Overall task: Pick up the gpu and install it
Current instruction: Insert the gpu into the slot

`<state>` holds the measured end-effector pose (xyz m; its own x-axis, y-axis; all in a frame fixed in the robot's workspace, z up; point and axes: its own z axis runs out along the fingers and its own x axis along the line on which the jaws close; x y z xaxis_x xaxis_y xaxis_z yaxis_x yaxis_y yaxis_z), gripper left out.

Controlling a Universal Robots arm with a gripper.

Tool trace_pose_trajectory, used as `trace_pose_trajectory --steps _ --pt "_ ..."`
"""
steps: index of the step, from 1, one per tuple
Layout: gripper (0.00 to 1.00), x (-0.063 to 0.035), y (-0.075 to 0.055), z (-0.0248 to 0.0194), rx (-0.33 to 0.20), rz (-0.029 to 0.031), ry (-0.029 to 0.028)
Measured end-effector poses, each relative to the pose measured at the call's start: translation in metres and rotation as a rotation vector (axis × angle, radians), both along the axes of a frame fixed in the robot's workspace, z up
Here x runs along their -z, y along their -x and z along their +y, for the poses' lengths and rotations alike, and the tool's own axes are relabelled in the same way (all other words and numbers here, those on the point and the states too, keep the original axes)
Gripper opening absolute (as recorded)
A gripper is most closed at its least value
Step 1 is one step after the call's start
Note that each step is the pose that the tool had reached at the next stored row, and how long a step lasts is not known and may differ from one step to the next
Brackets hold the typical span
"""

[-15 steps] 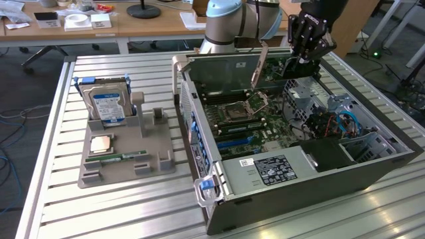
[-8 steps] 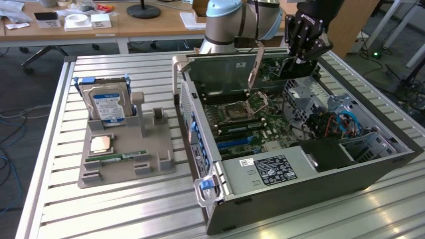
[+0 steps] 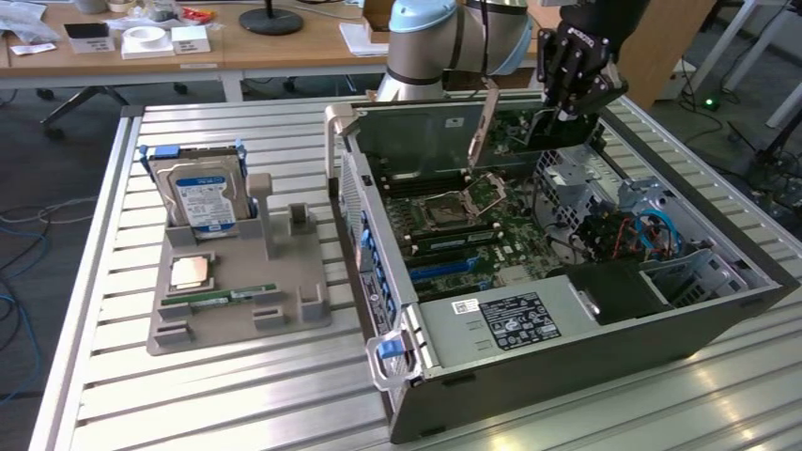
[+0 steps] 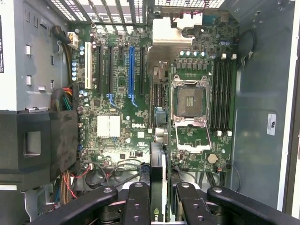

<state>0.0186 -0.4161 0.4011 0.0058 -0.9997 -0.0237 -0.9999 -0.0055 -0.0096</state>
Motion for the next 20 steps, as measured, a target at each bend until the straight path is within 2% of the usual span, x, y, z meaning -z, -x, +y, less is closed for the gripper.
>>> trace_pose_trajectory --steps 12,20 --pt "0.26 0.0003 0.009 -0.0074 0.000 0.0000 0.0000" --pt "0.26 0.0013 0.016 -0.0097 0.000 0.0000 0.0000"
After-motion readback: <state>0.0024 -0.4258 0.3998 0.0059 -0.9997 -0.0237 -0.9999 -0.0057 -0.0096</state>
